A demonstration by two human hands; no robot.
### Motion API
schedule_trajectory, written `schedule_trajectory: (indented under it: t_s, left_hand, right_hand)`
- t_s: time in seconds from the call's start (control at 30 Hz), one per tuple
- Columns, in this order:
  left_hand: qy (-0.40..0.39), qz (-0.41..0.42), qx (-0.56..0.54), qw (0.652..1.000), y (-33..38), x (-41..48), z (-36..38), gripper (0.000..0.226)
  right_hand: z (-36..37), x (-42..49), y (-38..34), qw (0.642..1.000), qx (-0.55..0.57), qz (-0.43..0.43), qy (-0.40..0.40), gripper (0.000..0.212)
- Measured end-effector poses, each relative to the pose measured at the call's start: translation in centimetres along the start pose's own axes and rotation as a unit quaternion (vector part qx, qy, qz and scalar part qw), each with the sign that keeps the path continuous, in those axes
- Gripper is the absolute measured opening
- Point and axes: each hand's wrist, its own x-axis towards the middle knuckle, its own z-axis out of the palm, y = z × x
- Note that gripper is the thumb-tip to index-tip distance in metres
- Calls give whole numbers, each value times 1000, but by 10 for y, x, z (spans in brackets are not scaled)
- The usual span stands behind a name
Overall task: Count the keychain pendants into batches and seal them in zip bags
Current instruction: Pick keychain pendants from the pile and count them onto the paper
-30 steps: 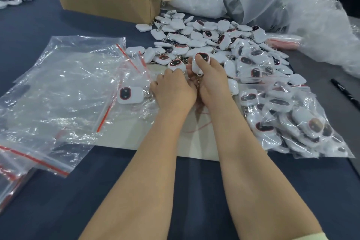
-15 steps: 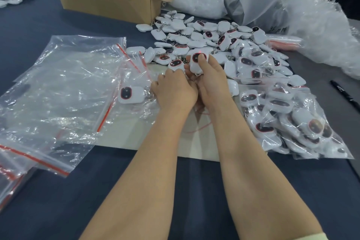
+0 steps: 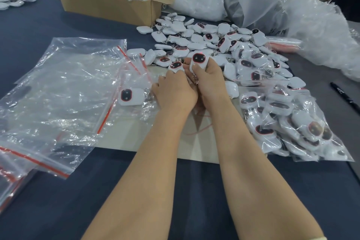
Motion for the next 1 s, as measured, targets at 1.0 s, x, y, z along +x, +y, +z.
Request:
schedule_trajectory:
  t_s: [1.0]
  left_hand:
    - [179, -73, -393, 899, 7, 2, -14, 5]
  right_hand:
    - [-6, -14, -56, 953, -291, -17, -84, 24]
